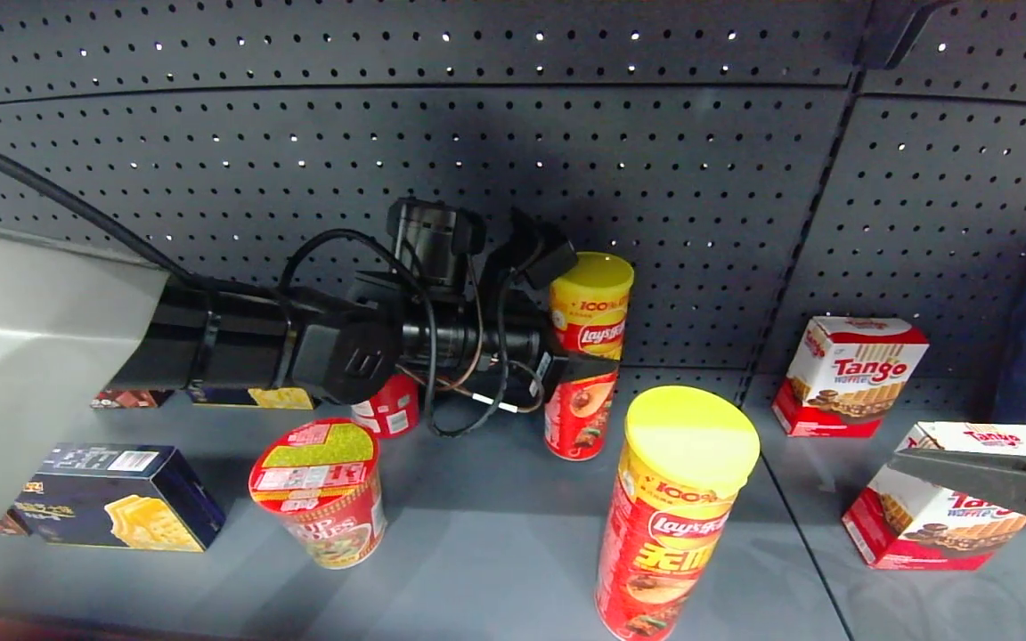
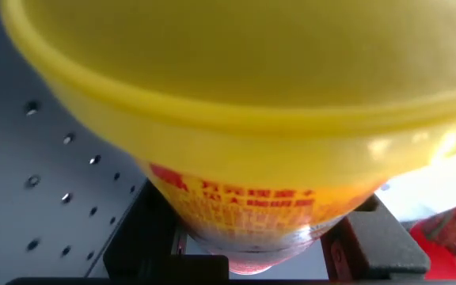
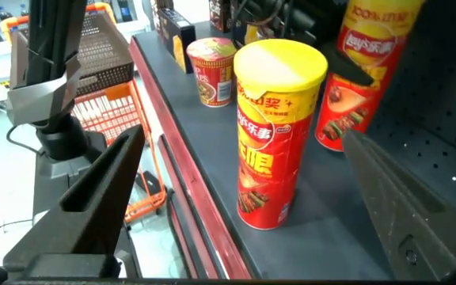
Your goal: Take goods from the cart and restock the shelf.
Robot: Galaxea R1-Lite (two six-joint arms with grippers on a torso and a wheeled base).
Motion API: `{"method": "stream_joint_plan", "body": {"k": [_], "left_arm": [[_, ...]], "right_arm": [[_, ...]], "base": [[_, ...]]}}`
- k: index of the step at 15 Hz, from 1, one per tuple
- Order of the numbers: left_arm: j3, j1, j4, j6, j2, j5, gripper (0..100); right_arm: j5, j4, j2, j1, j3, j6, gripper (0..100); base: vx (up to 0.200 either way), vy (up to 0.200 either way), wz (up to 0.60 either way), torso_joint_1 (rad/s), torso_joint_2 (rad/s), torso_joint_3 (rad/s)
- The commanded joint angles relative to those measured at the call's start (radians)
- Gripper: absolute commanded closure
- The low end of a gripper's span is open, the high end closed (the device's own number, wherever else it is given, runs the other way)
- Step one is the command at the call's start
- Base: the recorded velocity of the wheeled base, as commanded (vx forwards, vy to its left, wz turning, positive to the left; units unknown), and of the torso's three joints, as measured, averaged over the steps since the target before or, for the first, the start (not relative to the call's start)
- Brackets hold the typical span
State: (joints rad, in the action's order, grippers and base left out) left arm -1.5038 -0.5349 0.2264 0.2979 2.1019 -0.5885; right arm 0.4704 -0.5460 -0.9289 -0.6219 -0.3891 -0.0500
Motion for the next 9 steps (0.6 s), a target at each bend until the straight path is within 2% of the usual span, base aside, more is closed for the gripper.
{"method": "stream_joint_plan", "body": {"k": [1, 3, 9], "left_arm": [[-0.024, -0.008, 0.002, 0.0, 0.032, -0.001, 100], [-0.056, -0.013, -0.004, 0.0, 0.05, -0.001, 100], [-0.07, -0.022, 0.004, 0.001, 0.079, -0.001, 100]], "right_arm": [[0.001, 0.0, -0.001, -0.001, 0.003, -0.001, 0], [0.001, 0.0, 0.005, -0.001, 0.003, -0.001, 0], [0.001, -0.002, 0.007, -0.001, 0.015, 0.001, 0]], "base": [[0.0, 0.0, 0.0, 0.0, 0.0, 0.0], [0.0, 0.0, 0.0, 0.0, 0.0, 0.0], [0.0, 0.0, 0.0, 0.0, 0.0, 0.0]]}}
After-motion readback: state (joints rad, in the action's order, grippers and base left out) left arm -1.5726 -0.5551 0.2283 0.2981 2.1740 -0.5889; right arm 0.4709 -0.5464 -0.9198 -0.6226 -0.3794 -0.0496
